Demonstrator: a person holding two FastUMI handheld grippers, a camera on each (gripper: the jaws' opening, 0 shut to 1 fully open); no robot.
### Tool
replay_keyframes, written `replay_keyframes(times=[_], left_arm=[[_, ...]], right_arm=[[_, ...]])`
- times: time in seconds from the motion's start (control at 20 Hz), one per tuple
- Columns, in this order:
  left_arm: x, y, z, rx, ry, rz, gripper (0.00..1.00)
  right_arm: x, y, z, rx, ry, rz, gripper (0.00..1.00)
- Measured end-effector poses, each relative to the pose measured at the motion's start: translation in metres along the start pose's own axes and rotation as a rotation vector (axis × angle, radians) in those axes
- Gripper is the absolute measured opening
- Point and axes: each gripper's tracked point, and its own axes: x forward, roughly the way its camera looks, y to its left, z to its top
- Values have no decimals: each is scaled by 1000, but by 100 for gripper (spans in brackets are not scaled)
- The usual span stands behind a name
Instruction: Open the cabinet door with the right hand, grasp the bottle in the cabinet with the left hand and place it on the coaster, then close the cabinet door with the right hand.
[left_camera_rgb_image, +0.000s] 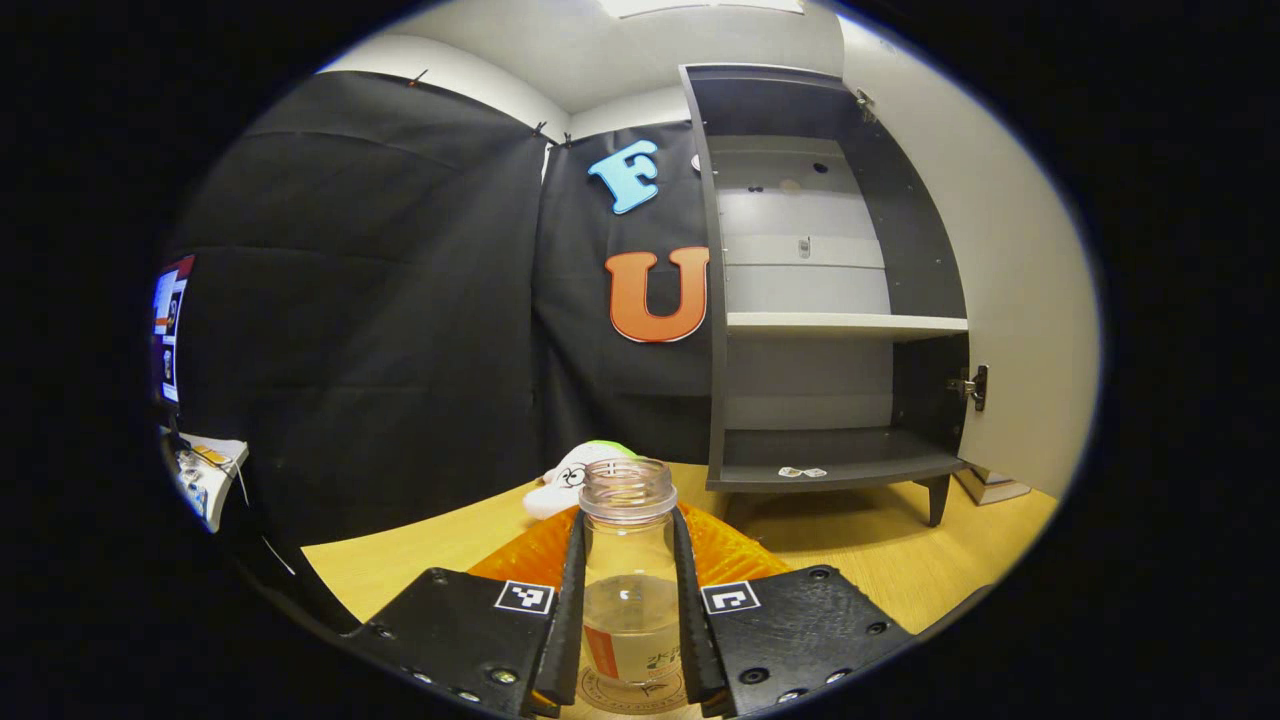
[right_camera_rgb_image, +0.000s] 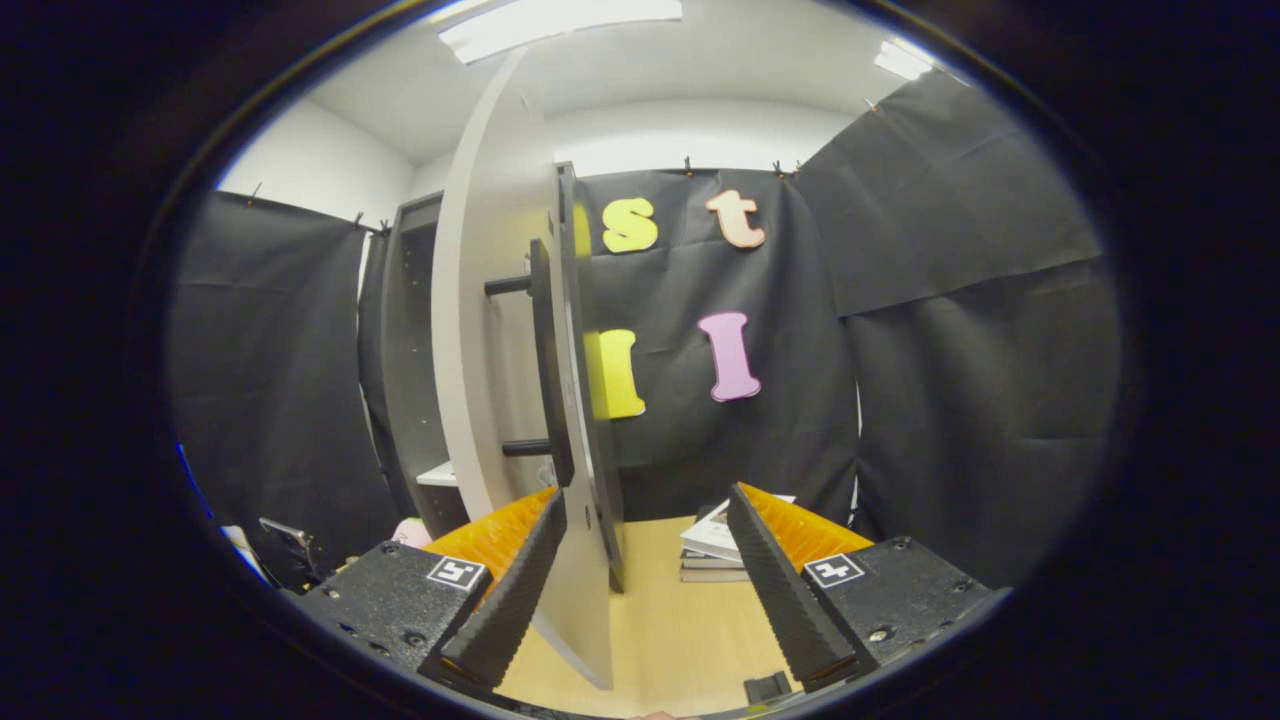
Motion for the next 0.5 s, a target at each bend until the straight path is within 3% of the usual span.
replay_keyframes(times=[0.15, 0.2, 0.3, 0.35, 0.4, 0.5], left_arm=[[-4, 2, -16, -16, 11, 20, 39], [-4, 3, -10, -10, 1, 29, 44], [-2, 1, -12, -7, 7, 23, 39], [0, 1, -6, 5, -18, 20, 29], [0, -2, -9, 12, -18, 9, 39], [1, -5, -12, 22, 2, -5, 46]], right_arm=[[-3, -2, 0, -11, 6, -13, 100], [-4, -2, 1, -13, 7, -15, 100], [-5, -4, 1, -20, 9, -23, 100], [-6, -5, 2, -22, 9, -28, 100], [-7, -5, 3, -22, 8, -29, 100], [-8, -5, 2, -23, 8, -30, 100]])
